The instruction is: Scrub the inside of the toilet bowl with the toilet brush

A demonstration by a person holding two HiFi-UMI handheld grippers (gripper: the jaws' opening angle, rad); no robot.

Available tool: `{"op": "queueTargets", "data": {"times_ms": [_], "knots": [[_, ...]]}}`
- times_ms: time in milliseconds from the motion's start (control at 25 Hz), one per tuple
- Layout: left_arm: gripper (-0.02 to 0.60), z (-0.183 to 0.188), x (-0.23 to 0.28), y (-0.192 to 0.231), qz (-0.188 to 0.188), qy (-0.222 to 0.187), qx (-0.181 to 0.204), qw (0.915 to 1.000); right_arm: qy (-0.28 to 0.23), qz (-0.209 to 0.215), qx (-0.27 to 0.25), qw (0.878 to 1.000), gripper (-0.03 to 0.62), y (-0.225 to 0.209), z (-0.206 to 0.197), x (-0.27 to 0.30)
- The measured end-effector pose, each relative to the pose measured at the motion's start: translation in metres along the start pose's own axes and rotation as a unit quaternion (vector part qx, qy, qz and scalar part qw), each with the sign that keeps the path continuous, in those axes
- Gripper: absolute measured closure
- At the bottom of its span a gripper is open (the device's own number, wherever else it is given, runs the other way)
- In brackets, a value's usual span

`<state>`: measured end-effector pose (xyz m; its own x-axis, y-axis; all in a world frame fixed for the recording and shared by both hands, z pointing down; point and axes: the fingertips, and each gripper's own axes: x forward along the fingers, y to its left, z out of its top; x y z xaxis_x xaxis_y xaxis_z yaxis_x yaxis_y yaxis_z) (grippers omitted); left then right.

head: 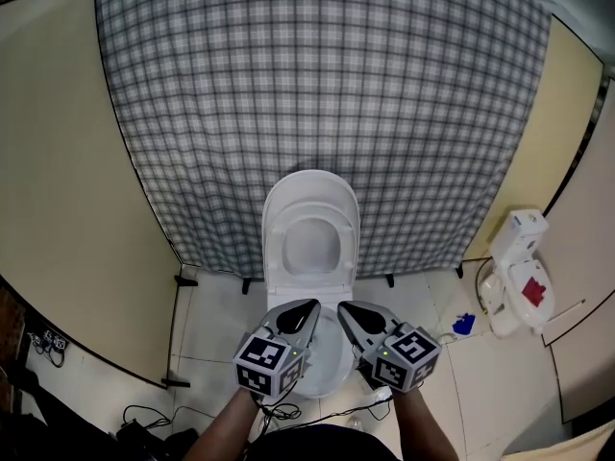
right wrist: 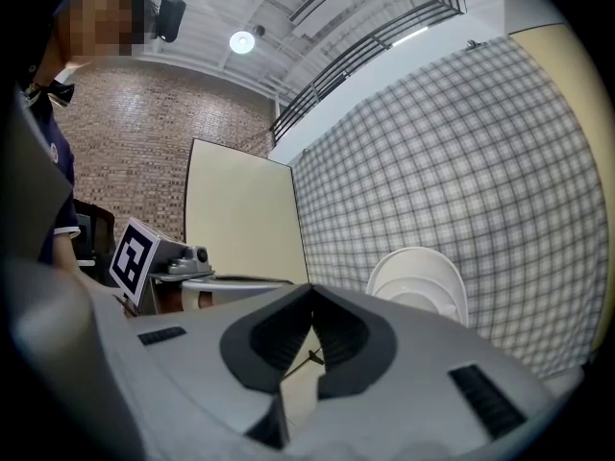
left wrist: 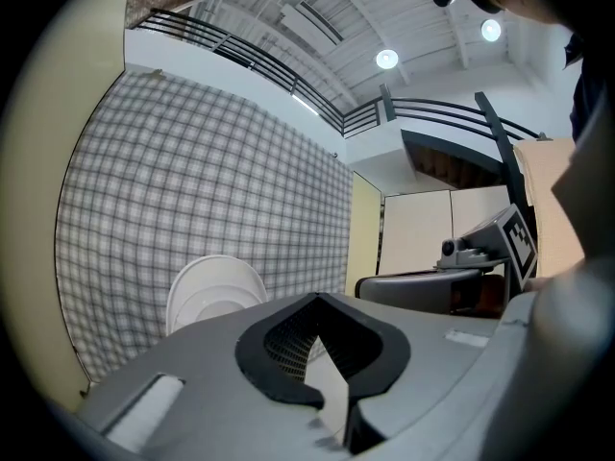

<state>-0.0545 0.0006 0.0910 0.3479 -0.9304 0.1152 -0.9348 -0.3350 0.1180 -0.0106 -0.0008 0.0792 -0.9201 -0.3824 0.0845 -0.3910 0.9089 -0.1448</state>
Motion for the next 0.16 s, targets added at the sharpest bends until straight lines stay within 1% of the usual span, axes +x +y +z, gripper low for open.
{"op": "queueTargets", "data": {"times_ms": [160], "knots": [[0.572,-0.0016,0.0001,0.0011,-0.001,-0.001,-0.003,1.0000,0.005,-0.002,-0.002,1.000,0.591,-0.0010,-0.0032,0.0024]]}}
